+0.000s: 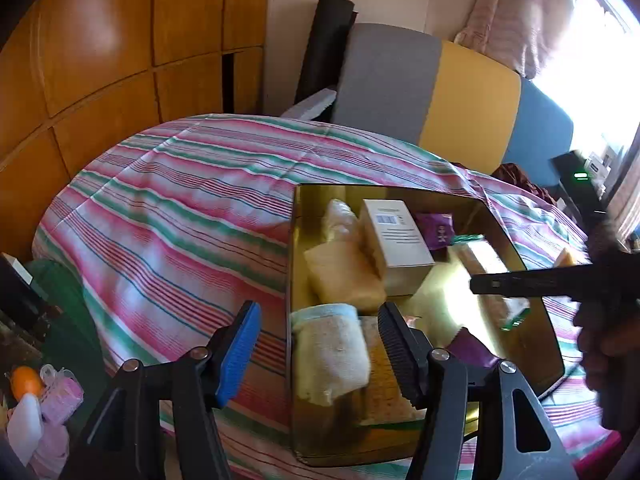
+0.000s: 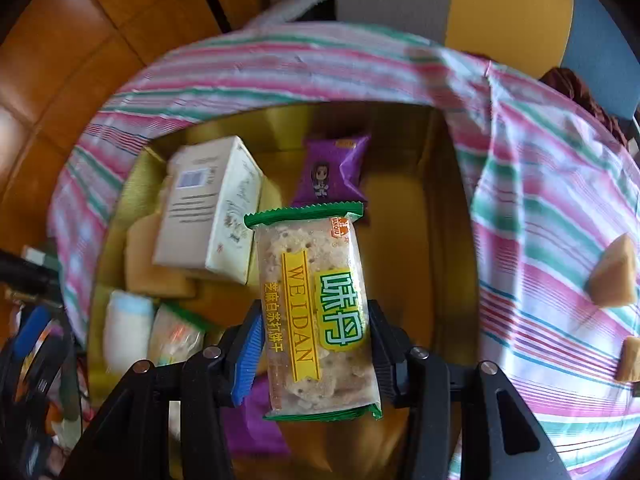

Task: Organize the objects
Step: 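Lower the WEIDAN snack bag into the gold tray and open the right gripper, then move both tools back toward the sponge-cake blocks on the cloth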

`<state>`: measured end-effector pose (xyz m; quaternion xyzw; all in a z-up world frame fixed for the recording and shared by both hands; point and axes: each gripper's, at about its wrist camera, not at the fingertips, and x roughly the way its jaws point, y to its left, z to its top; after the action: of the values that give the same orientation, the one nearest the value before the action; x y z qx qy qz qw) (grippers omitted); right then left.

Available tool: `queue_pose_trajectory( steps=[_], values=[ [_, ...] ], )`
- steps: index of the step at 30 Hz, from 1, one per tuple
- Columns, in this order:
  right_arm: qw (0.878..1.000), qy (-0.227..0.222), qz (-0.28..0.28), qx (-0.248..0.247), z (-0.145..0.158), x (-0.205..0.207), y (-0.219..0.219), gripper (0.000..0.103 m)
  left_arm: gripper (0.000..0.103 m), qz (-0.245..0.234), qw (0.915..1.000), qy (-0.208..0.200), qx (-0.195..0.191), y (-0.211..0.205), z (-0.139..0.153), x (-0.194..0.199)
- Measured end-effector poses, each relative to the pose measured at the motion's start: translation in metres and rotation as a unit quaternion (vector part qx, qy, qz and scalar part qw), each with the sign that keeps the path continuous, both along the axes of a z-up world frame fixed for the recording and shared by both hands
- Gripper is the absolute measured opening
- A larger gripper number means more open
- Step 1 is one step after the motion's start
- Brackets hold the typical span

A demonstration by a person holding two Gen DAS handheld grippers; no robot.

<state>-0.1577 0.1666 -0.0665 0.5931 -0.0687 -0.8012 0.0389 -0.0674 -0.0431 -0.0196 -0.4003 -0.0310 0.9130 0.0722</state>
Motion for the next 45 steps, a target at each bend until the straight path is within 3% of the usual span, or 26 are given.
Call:
queue_pose_trajectory(
  steps=[8, 12, 21, 30, 45],
  values=[
    [1.0, -0.028, 0.0, 0.012, -0.029, -0.019, -0.027, 0.05, 0.066, 0.011, 0.9999, -0.008, 0.005, -0.009, -0.008, -0.003],
    [1.0, -0.017, 0.007, -0.001, -0.028, -0.017, -0.035, 0.051, 0.07, 0.015, 0.9999, -0.006, 0.004, -0.009, -0.008, -0.002],
    [0.998, 0.059, 0.003, -0.006, 0.009, 0.016, -0.021, 0.051, 0.071, 0.007, 0.9998, 0.013, -0.01, 0.001, 0.002, 0.003],
    [0.992, 0.124, -0.023, 0.016, 0.039, 0.079, 0.048, 0.051, 0.072, -0.03, 0.9986, 0.033, -0.027, 0.033, 0.015, 0.015],
    [0.981, 0.125, -0.143, 0.048, 0.036, 0.15, 0.178, 0.051, 0.072, -0.121, 0.9897, 0.045, -0.061, 0.111, 0.022, 0.032]
  ],
)
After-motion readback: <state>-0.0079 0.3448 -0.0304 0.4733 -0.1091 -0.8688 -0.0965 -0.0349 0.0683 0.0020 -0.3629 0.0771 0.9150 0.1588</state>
